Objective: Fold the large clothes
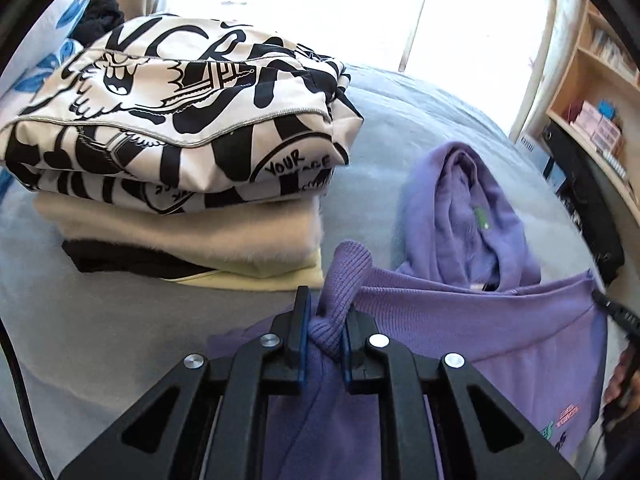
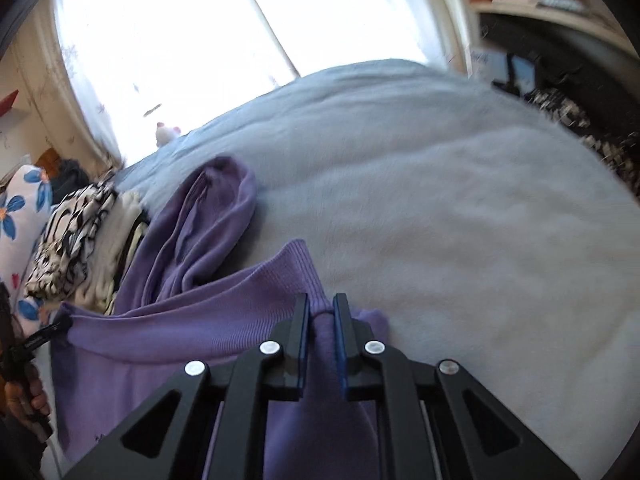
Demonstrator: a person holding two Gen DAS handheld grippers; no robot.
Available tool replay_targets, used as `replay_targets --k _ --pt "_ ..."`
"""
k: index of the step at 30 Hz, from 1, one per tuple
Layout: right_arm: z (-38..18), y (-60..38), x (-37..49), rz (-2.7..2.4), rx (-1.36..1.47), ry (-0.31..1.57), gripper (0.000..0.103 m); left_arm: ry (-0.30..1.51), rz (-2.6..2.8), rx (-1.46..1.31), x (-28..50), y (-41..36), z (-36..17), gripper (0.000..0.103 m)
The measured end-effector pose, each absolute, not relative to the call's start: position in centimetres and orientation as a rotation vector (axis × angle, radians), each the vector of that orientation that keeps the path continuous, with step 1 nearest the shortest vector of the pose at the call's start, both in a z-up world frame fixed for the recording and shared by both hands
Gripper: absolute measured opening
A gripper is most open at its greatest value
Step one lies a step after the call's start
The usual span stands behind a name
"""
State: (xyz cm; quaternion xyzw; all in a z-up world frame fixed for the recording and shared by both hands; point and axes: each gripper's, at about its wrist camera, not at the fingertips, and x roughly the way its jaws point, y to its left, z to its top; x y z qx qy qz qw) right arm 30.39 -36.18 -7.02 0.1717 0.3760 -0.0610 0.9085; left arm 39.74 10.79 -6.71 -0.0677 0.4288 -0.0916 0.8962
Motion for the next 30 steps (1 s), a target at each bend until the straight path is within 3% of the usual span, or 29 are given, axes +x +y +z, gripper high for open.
replay_targets --k 6,11,15,18,20,22,26,30 --pt "-12.9 -35.6 34.0 -0.224 0.308 0.934 0.01 1.025 -0.131 -0.214 43.0 11.5 -13.0 0.01" --pt "-13.5 -35.5 34.0 -0.223 0.284 0.936 0.011 0.981 -0.17 -0.288 42.4 13.0 -14.2 0.01" --pt "-12.2 -35.1 33.7 -0.195 0.257 0.957 0.017 0.943 -0.186 -0.272 41.0 13.4 -13.0 0.014" --pt "-10.5 -34.7 32.2 -0.154 0.282 0.972 0.026 0.937 -0.183 -0.217 39.3 13.2 -11.0 0.019" --pt "-9.3 -34.7 30.5 -0.118 0.31 0.965 0.038 0.937 -0.197 -0.189 37.3 13.6 -9.5 0.022" --pt "-8.1 -34.8 28.0 -0.082 0.329 0.951 0.042 0.943 -0.206 -0.18 34.9 14.4 -8.2 0.025" --pt "-7.4 -35.2 23.2 -0.049 0.347 0.967 0.042 0.982 -0.196 -0.165 30.9 15.6 -7.4 0.029" --pt "-8.6 -35.6 18.6 -0.062 0.378 1.003 0.042 1.049 -0.176 -0.161 25.9 17.4 -8.7 0.042"
